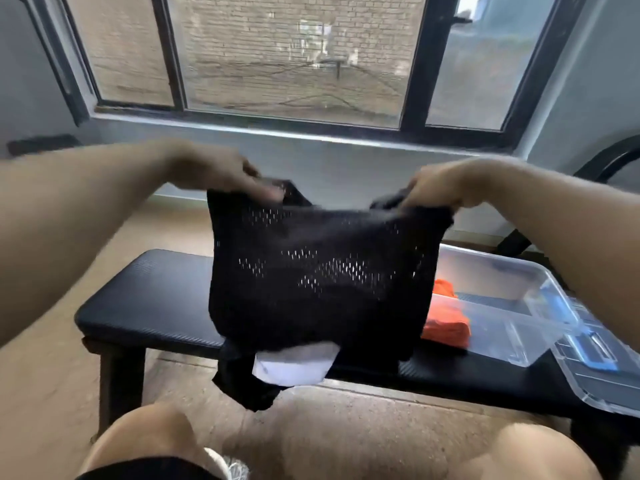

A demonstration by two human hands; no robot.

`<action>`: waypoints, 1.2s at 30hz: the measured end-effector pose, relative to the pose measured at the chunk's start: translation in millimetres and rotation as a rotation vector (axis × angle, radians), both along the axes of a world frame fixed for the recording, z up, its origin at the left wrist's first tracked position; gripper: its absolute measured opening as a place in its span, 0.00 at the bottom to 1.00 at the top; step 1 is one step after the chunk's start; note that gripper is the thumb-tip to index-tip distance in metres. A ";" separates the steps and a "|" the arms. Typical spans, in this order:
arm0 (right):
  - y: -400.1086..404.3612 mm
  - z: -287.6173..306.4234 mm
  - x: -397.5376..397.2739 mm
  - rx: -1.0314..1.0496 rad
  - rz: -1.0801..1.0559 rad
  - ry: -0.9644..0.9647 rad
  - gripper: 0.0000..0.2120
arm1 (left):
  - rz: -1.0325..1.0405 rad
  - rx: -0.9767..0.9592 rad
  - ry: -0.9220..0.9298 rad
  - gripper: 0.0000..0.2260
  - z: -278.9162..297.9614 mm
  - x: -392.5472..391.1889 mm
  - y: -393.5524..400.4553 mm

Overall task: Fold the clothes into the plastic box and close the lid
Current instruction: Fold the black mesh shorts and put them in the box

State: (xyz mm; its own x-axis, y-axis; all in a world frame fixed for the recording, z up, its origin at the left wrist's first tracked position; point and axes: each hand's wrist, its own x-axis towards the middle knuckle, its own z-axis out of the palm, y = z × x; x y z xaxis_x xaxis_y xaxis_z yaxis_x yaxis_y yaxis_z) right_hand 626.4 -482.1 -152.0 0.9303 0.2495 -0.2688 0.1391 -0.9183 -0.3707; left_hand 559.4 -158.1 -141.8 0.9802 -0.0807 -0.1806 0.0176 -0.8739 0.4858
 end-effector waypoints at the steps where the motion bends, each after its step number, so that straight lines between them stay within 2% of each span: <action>1: -3.2 -15.2 3.6 -0.114 0.038 0.147 0.11 | -0.047 0.086 0.106 0.17 -16.2 2.8 1.4; 2: -5.1 -27.8 3.9 -0.167 0.076 0.260 0.12 | -0.072 0.230 0.175 0.14 -37.3 7.4 4.7; 3: -4.9 -38.1 2.0 -0.190 0.084 0.322 0.09 | -0.069 0.351 0.167 0.11 -58.7 12.5 7.1; 4: -4.4 -45.7 5.5 -0.183 0.077 0.321 0.07 | -0.047 0.384 0.132 0.08 -72.2 18.5 6.0; 5: -2.4 -52.4 10.6 -0.106 0.038 0.302 0.09 | -0.010 0.369 0.058 0.06 -80.9 24.7 4.5; 7: 6.6 -61.5 28.7 0.232 -0.126 0.232 0.06 | 0.107 0.266 -0.125 0.03 -80.7 40.5 3.6; 9: 16.6 -56.5 48.7 0.536 -0.283 -0.041 0.10 | 0.261 0.144 -0.348 0.09 -68.4 52.9 2.0; 11: 24.9 -28.3 56.1 0.687 -0.367 -0.520 0.12 | 0.430 -0.051 -0.628 0.13 -38.5 56.7 -0.7; 13: 30.5 10.3 47.2 0.786 -0.350 -1.003 0.08 | 0.496 -0.200 -0.990 0.14 5.4 51.0 -7.1; 14: 31.9 28.7 39.3 0.849 -0.288 -1.171 0.04 | 0.478 -0.248 -1.149 0.13 25.0 45.4 -12.9; 16: 33.4 47.7 31.1 0.957 -0.132 -1.352 0.06 | 0.417 -0.346 -1.340 0.13 49.2 37.0 -19.8; 17: 32.1 48.2 34.9 0.973 -0.059 -1.370 0.06 | 0.386 -0.364 -1.375 0.13 52.2 36.9 -19.5; 19: 30.3 37.4 34.3 0.868 0.004 -1.285 0.01 | 0.349 -0.286 -1.312 0.10 40.1 37.3 -13.0; 21: 26.9 16.7 27.6 0.671 0.003 -1.147 0.05 | 0.268 -0.152 -1.156 0.07 9.7 32.4 -9.0; 23: 21.6 -8.0 15.8 0.472 0.032 -0.933 0.02 | 0.130 -0.097 -0.969 0.06 -29.2 21.0 -7.9; 26: 10.3 -40.9 -8.8 0.110 0.255 -0.497 0.11 | -0.042 -0.230 -0.512 0.10 -80.6 -8.6 -7.4; 28: 4.0 -56.4 -30.6 -0.097 0.383 -0.266 0.09 | -0.106 -0.369 -0.215 0.07 -101.1 -28.1 -7.7; 32: -0.3 -76.6 -71.4 -0.072 0.513 0.078 0.07 | -0.151 -0.449 0.062 0.04 -112.9 -54.2 -3.7; 36: -3.9 -97.0 -92.4 -0.100 0.447 0.596 0.02 | -0.241 -0.384 0.444 0.08 -126.4 -60.3 11.5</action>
State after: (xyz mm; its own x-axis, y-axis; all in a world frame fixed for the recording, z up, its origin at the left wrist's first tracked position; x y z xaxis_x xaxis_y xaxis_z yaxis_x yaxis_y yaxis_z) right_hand 534.0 -486.1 -249.0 0.4356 0.5175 -0.7365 0.3085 -0.8545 -0.4179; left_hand 499.1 -146.6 -268.3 0.7648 -0.4298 -0.4800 0.1139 -0.6431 0.7573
